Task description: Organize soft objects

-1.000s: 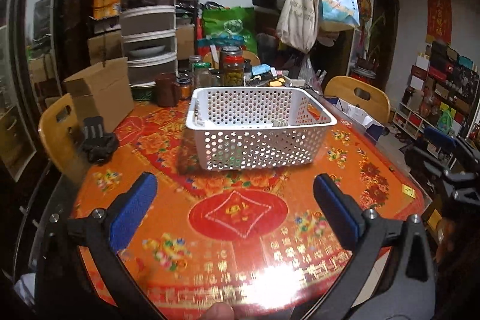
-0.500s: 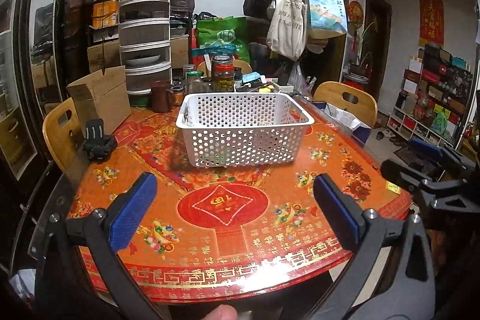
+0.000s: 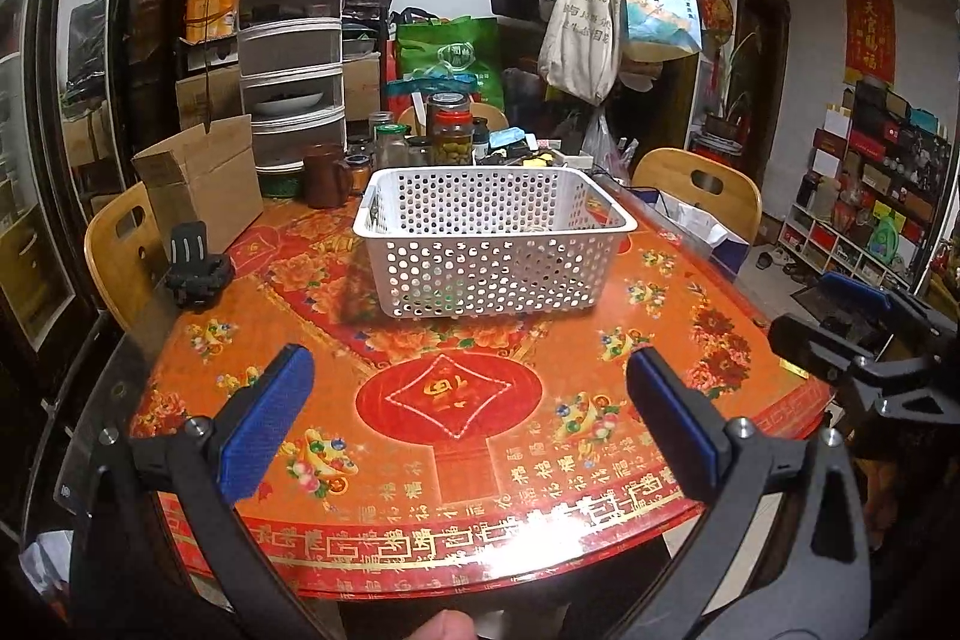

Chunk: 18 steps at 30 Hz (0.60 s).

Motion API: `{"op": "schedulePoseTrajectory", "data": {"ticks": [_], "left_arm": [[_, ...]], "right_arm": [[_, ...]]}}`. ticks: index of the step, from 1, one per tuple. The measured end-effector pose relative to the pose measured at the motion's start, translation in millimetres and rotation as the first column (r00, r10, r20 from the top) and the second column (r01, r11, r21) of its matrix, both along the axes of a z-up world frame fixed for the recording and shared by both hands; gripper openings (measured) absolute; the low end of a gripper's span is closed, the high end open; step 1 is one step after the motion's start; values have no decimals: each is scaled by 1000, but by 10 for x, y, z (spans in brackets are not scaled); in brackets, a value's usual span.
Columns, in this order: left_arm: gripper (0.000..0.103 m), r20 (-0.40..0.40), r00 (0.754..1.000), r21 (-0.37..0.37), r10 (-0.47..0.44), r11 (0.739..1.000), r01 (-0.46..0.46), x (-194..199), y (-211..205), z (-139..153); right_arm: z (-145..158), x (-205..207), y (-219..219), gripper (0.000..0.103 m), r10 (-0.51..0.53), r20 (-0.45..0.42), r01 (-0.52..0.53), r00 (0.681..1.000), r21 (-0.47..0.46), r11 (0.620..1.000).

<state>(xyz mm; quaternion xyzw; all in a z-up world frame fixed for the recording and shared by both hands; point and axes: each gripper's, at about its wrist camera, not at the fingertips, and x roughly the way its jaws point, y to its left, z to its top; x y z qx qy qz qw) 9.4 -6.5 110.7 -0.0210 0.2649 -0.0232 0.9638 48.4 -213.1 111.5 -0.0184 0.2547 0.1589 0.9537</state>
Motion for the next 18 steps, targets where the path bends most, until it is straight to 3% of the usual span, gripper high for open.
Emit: {"op": "schedulePoseTrajectory", "data": {"ticks": [18], "left_arm": [[103,-2,1000,-3,4,1000,-4,9,28,-26]], "right_arm": [[3,-9,18,99,7,0,-7,1000,-1,1000]]}}
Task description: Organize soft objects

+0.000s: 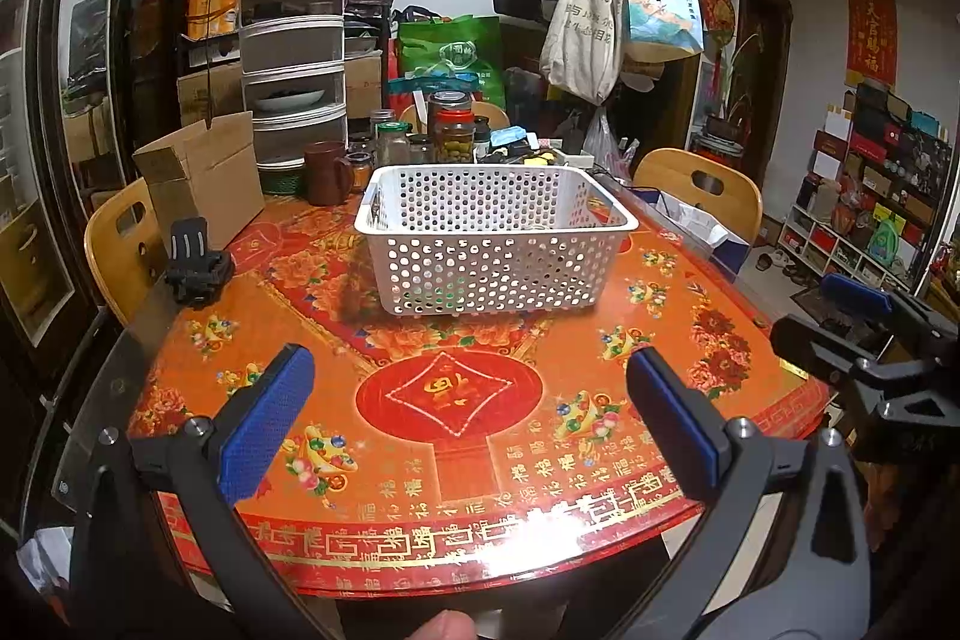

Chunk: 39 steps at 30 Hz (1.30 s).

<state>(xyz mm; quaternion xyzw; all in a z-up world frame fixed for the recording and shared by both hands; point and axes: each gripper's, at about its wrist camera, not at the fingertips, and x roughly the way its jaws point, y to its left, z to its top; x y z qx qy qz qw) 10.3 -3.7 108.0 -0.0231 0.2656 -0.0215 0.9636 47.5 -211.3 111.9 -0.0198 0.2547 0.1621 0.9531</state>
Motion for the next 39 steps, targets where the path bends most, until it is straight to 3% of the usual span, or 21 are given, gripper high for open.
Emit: {"op": "schedulePoseTrajectory", "data": {"ticks": [39], "left_arm": [[103,-2,1000,-3,-3,1000,3,-10,-24,-73]], "right_arm": [[-25,-2,15,99,-3,-13,3,1000,-4,1000]]}}
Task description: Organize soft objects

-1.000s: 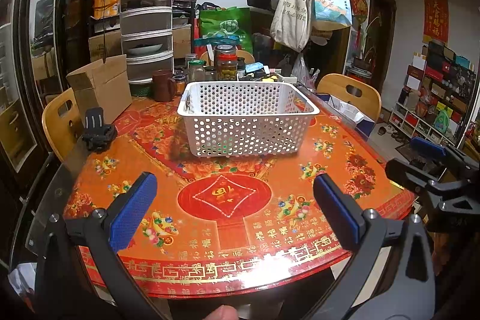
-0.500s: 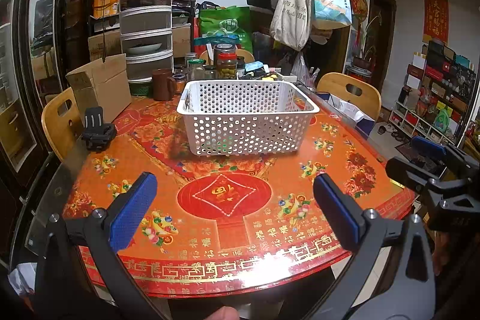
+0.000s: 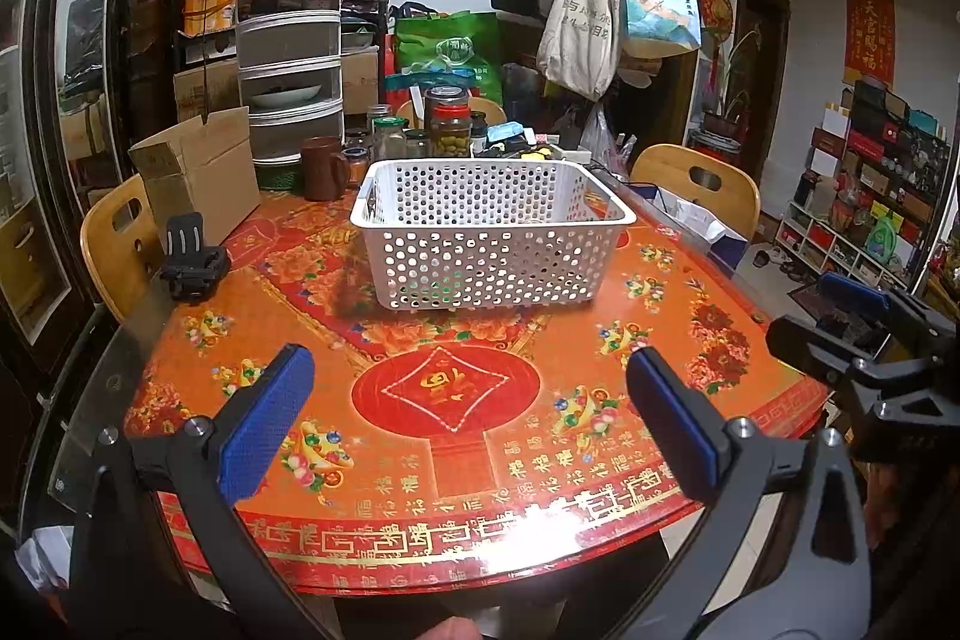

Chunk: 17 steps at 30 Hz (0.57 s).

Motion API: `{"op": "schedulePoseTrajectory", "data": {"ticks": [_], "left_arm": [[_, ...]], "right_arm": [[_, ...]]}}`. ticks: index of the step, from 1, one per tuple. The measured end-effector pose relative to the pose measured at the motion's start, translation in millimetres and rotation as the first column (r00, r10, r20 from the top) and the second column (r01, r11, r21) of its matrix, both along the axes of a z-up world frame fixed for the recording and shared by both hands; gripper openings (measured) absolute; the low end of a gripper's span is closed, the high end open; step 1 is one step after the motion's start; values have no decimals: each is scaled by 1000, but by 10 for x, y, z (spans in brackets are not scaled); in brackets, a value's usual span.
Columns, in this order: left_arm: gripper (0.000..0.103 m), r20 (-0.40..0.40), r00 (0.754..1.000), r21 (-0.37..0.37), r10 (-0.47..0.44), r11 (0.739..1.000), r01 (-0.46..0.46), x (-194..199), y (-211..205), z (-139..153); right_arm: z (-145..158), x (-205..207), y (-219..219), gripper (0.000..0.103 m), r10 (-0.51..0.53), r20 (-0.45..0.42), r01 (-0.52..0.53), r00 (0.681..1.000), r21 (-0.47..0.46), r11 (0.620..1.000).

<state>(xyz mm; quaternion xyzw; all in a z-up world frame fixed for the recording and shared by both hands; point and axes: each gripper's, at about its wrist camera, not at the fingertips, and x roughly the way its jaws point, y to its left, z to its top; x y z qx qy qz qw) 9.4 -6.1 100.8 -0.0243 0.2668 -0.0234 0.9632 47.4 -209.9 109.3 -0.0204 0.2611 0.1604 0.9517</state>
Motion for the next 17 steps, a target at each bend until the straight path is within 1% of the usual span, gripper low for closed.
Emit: {"op": "schedulePoseTrajectory", "data": {"ticks": [17], "left_arm": [[103,18,1000,4,-8,1000,8,-37,-71,-46]], "right_arm": [[-46,3,5,99,0,-7,0,1000,-4,1000]]}}
